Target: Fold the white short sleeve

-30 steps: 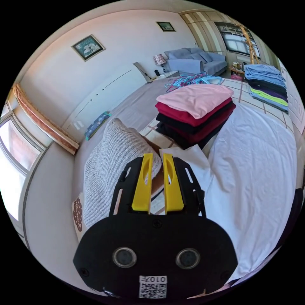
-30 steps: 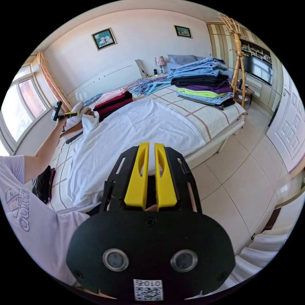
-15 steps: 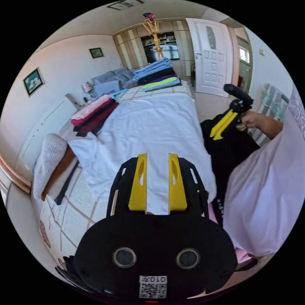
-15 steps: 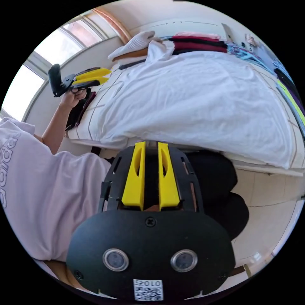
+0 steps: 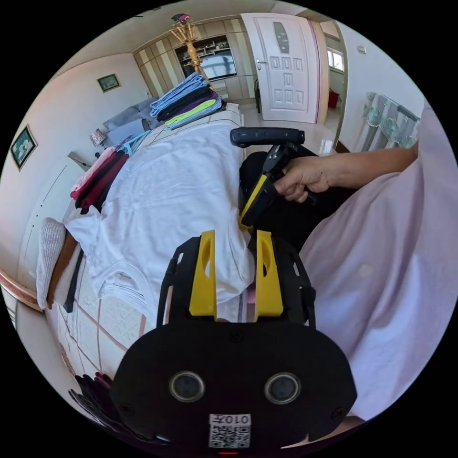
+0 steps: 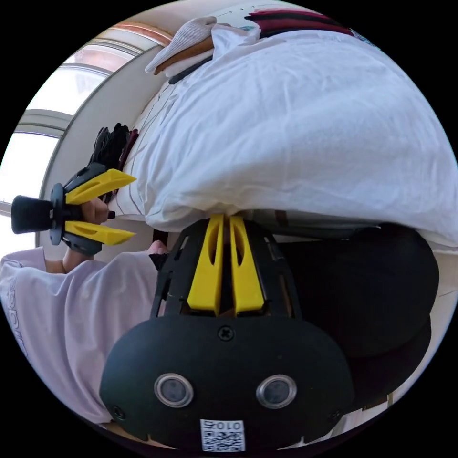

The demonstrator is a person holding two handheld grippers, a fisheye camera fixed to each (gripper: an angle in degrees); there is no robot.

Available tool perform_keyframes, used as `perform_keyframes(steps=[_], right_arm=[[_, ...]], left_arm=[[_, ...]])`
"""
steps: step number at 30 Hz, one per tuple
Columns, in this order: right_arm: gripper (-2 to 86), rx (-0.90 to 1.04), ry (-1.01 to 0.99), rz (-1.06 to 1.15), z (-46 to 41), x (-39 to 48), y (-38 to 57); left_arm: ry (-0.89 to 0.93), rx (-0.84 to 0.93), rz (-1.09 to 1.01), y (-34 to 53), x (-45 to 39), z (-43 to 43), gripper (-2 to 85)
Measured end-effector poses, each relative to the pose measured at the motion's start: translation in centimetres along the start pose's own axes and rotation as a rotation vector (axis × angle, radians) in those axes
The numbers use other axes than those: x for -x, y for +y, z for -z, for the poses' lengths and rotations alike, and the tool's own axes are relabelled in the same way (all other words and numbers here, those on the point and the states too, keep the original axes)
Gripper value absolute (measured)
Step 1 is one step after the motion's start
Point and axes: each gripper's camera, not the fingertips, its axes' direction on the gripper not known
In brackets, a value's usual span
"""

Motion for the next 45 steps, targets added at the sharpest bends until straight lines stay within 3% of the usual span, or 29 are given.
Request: perform_keyframes(steps=[8, 19, 25, 30, 39, 45], right_arm=[[3.6, -0.068, -0.031, 0.106, 7.6, 3.9, 4.0], [4.0, -0.196, -0.051, 0.13, 13.7, 4.6, 6.5], [5.6, -0.21, 0.087, 0.069, 13.8, 2.1, 9.2], [11.1, -0.172, 0.063, 0.179, 11.5, 2.9, 10.1], [12.8, -0.198, -0.143, 0.272, 11.9, 3.4, 9.8], [10.0, -0.176, -0.181, 0.134, 9.9, 1.1, 10.0]], left_arm=[[-0.058, -0.047, -0.127, -2.2, -4.4, 2.3, 12.7], [-0.364, -0.168, -0.271, -5.7, -6.9, 5.9, 6.1], [0.094, -0.098, -0.071, -6.9, 0.7, 5.3, 1.6], [0.521, -0.209, 0.217, -5.4, 9.1, 4.0, 0.6], [0.534, -0.231, 0.241, -4.1, 11.2, 3.6, 0.6], [0.549, -0.248, 0.238, -3.8, 11.4, 3.8, 1.5]])
